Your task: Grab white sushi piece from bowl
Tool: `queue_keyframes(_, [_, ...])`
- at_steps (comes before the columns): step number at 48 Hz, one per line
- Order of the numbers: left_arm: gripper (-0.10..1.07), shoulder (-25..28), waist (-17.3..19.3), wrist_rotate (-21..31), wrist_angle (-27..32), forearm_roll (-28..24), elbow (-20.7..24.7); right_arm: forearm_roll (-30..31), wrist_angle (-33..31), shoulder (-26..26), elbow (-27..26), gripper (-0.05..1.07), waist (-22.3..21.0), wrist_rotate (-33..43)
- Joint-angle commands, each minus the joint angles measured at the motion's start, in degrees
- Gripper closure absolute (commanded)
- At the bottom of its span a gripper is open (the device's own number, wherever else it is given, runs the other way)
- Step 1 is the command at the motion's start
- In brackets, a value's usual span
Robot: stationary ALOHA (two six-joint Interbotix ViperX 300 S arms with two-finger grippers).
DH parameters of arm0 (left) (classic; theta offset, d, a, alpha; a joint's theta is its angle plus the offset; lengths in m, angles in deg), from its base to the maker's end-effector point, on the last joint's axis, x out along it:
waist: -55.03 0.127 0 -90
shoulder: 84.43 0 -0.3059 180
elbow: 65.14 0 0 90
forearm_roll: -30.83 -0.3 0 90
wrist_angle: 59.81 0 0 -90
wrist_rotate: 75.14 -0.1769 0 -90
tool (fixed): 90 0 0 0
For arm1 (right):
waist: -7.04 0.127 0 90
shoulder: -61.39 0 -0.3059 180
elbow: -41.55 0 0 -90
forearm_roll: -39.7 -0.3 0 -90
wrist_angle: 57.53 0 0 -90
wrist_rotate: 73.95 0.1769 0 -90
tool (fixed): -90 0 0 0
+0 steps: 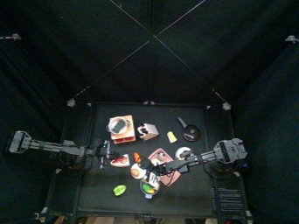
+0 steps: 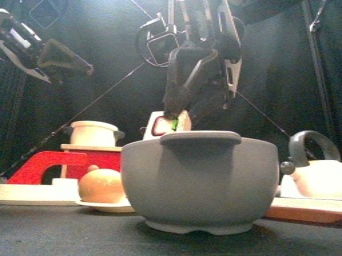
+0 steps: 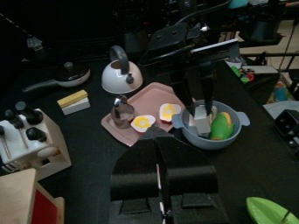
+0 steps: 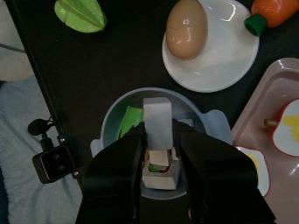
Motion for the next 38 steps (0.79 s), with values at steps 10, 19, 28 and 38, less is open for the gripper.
queue_keyframes(10, [1.00, -1.05, 0.00, -0.09, -0.53, 0.00, 0.35, -0.88, 3.25, 4.92, 1.23, 0.44, 0.35, 0.09])
queue_keyframes(19, [1.00, -1.14, 0.09, -0.09, -0.53, 0.00, 0.35, -1.67, 6.77, 7.29, 4.39, 0.44, 0.70, 0.09])
queue_keyframes(28, [1.00, -1.14, 0.09, -0.18, -0.53, -0.09, 0.44, -1.76, 9.14, 8.88, 7.29, 0.44, 0.70, 0.00])
queue_keyframes(38, [1.00, -1.14, 0.09, -0.18, -0.53, -0.09, 0.44, -2.02, 9.40, 8.96, 8.26, 0.44, 0.53, 0.00])
